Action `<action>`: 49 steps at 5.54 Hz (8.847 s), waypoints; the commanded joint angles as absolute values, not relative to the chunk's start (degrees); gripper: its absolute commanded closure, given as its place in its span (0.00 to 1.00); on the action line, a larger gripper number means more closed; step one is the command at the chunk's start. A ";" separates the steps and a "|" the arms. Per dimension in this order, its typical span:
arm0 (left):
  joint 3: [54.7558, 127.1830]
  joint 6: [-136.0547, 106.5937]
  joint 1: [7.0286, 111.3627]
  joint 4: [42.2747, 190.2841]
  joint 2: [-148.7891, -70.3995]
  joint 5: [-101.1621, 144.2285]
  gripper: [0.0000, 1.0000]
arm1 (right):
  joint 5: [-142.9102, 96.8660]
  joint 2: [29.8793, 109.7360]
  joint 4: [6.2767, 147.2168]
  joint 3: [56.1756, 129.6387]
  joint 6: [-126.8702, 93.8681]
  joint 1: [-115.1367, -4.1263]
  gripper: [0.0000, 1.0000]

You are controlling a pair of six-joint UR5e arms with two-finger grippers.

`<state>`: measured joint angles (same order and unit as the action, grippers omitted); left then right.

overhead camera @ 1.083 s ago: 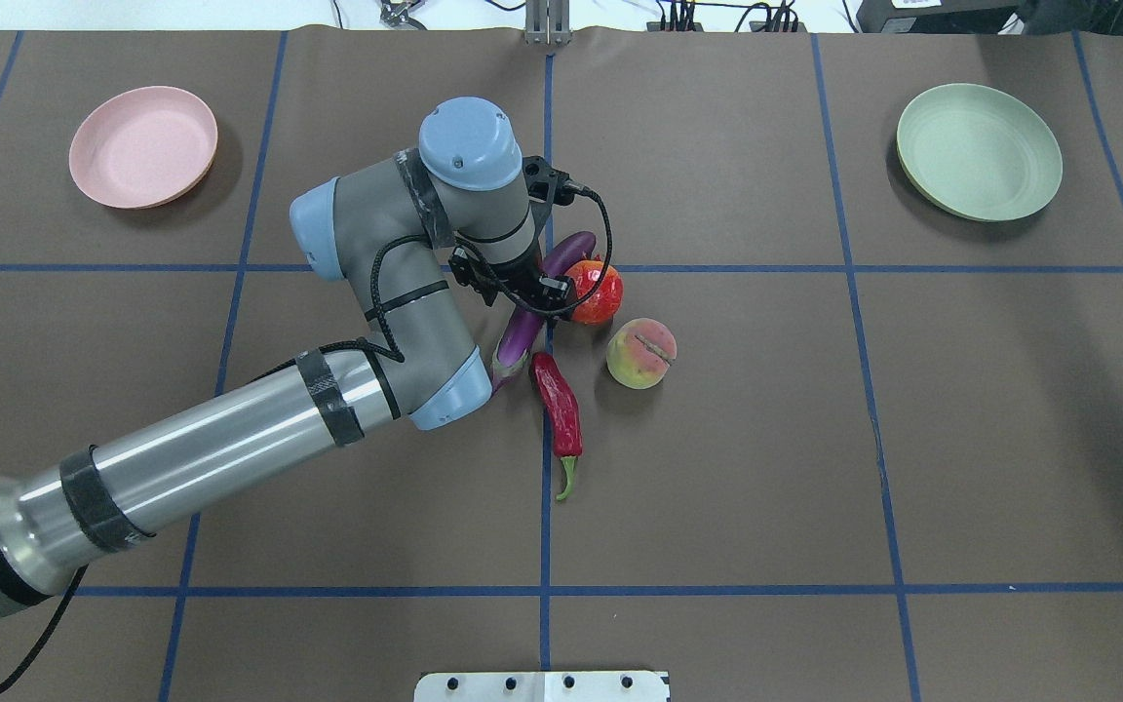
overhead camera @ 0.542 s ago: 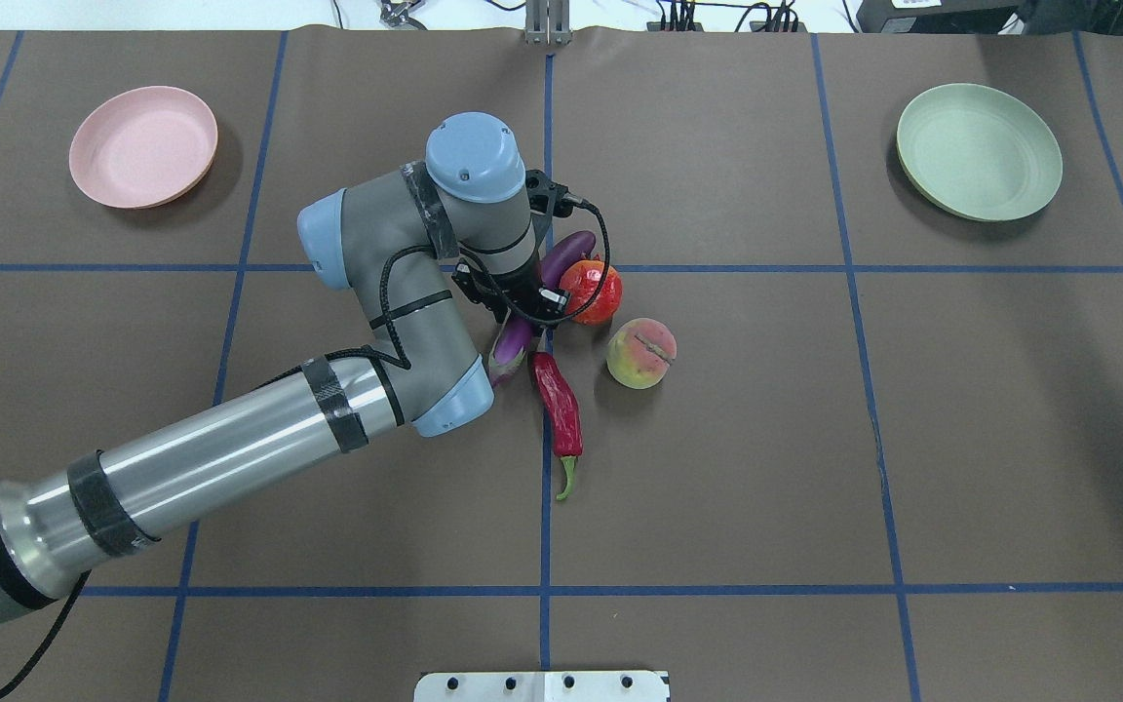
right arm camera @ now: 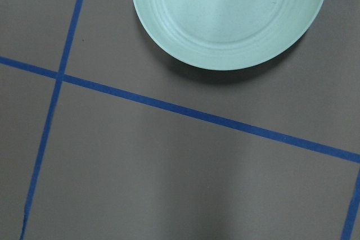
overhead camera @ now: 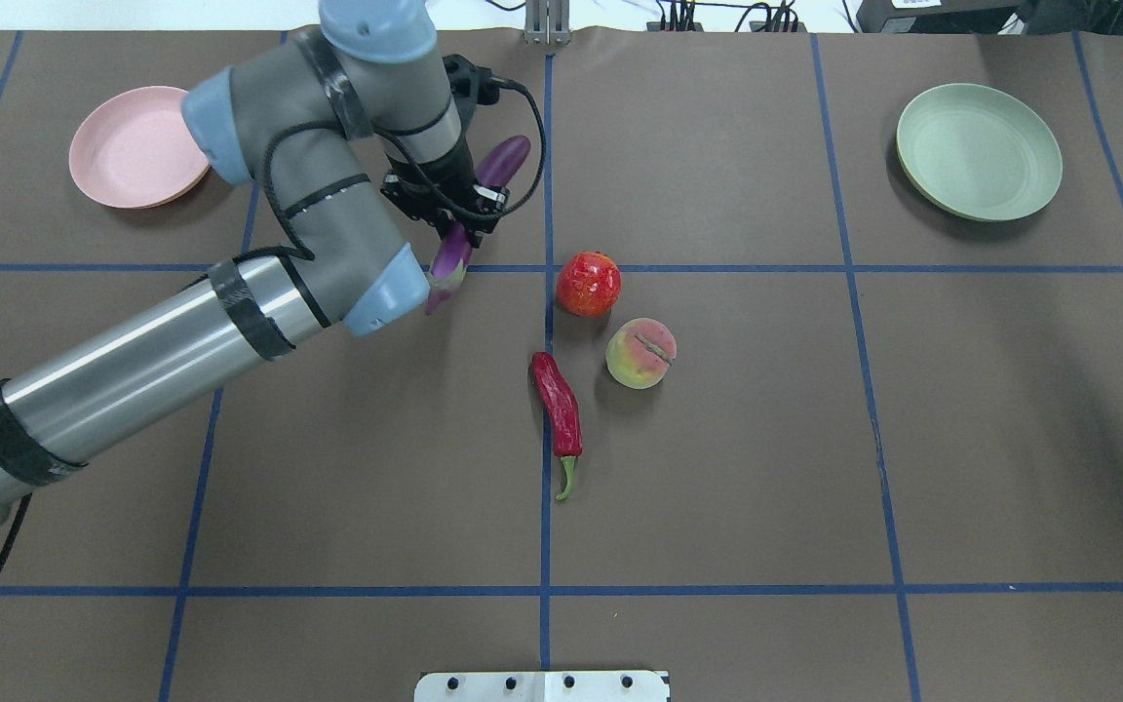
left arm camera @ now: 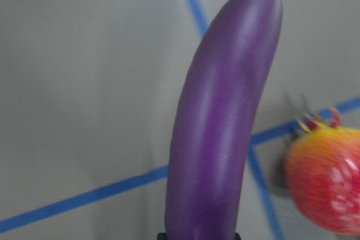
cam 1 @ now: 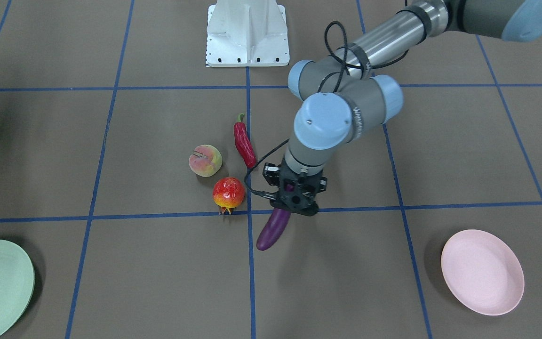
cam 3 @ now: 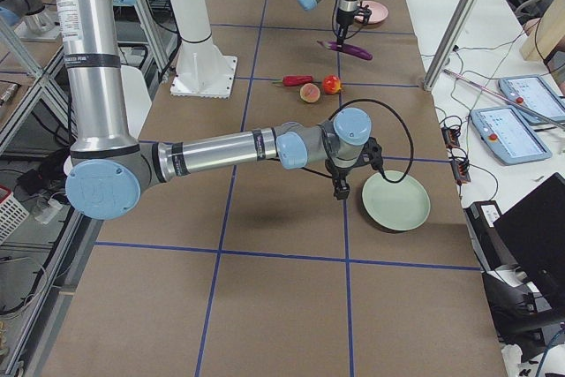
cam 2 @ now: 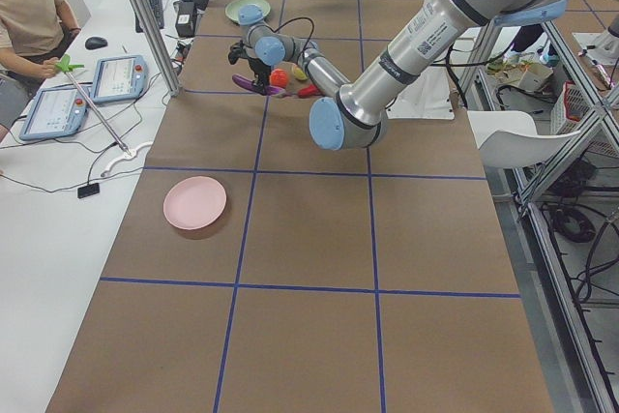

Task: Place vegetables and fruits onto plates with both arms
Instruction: 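Carry the eggplant onto the pink plate with the left gripper while the right arm advances, then lower the right gripper over the peach and grasp it, then carry the peach to the green plate with the right gripper while the left arm returns, then lower the left gripper onto the red chili pepper and grasp it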

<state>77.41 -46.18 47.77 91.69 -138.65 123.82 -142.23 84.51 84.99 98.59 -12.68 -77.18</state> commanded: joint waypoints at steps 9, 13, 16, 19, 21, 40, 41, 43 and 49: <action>41.57 -60.73 67.94 115.92 -135.26 124.36 0.01 | -117.25 64.78 79.98 102.31 -73.99 -37.89 0.00; 46.04 -63.28 68.82 119.53 -134.21 124.72 0.00 | -110.50 62.40 76.05 100.64 -82.27 -34.39 0.00; 46.41 -62.75 68.73 119.36 -134.12 124.80 0.00 | -106.08 62.49 69.61 97.65 -81.65 -32.17 0.00; 47.72 -62.75 68.64 119.27 -133.95 124.72 0.00 | -105.56 60.74 68.56 94.58 -82.18 -32.17 0.00; 48.16 -62.75 68.55 119.18 -133.86 124.72 0.00 | -105.56 60.30 68.11 94.39 -82.70 -32.17 0.00; 74.09 -97.12 30.34 101.09 -145.03 114.88 0.00 | -112.77 60.29 64.78 61.19 -45.81 -68.55 1.00; 74.27 -96.95 28.84 100.73 -145.02 115.05 0.01 | -113.11 60.29 64.69 61.26 -44.49 -68.64 0.70; 76.80 -89.42 28.65 94.51 -144.93 115.31 0.01 | -113.46 59.94 64.60 62.22 -44.47 -68.64 0.00; 74.35 -88.25 25.75 94.75 -144.93 115.32 0.93 | -125.06 61.08 65.21 71.61 -48.67 -68.99 0.00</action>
